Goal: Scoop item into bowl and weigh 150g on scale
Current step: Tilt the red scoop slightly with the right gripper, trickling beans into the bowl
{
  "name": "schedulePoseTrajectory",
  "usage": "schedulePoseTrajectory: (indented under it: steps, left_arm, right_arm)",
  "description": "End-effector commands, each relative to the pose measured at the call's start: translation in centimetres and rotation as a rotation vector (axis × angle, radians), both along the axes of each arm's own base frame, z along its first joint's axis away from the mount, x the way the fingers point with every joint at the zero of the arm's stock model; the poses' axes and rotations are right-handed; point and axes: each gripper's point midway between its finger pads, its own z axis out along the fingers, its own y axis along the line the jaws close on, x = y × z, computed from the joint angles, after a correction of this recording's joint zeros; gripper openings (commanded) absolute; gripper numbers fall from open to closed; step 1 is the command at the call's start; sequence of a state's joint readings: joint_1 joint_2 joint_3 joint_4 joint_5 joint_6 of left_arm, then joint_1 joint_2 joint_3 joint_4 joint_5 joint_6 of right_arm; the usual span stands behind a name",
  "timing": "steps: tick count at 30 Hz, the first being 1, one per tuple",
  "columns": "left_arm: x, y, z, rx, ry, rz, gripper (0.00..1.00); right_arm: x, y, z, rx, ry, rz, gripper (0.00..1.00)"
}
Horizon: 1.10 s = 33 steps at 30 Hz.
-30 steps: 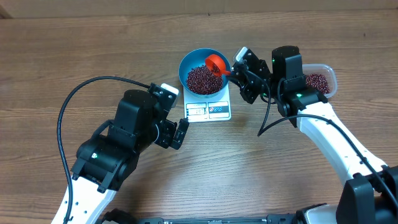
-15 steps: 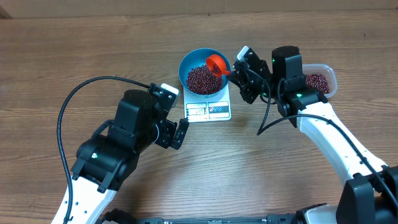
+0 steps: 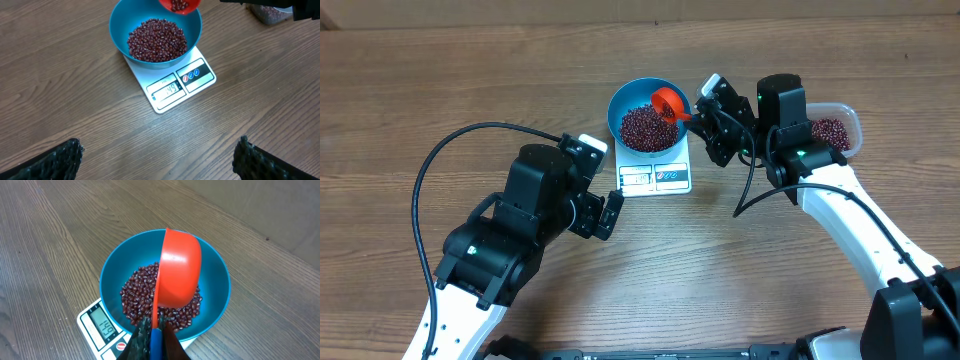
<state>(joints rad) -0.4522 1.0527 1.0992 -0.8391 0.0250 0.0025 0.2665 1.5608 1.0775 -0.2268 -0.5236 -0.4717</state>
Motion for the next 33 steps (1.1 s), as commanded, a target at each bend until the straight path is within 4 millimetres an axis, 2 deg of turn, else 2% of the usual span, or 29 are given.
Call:
schedulePoseTrajectory:
  steps: [1, 25, 33]
  left_arm:
    - [-0.12, -0.04, 0.04, -0.001, -0.003, 0.002, 0.99]
    - [-0.12, -0.04, 0.04, -0.001, -0.003, 0.002, 1.00]
    - [-0.12, -0.04, 0.04, -0.001, -0.003, 0.002, 1.00]
  right_arm:
    - [0.70, 0.29, 1.44, 0.012, -0.033, 0.000, 0.04]
    - [0.76, 0.29, 1.51, 0.006, -0.046, 0.006, 0.04]
    - [0.80, 0.30, 1.57, -0.045, -0.115, 0.055, 0.04]
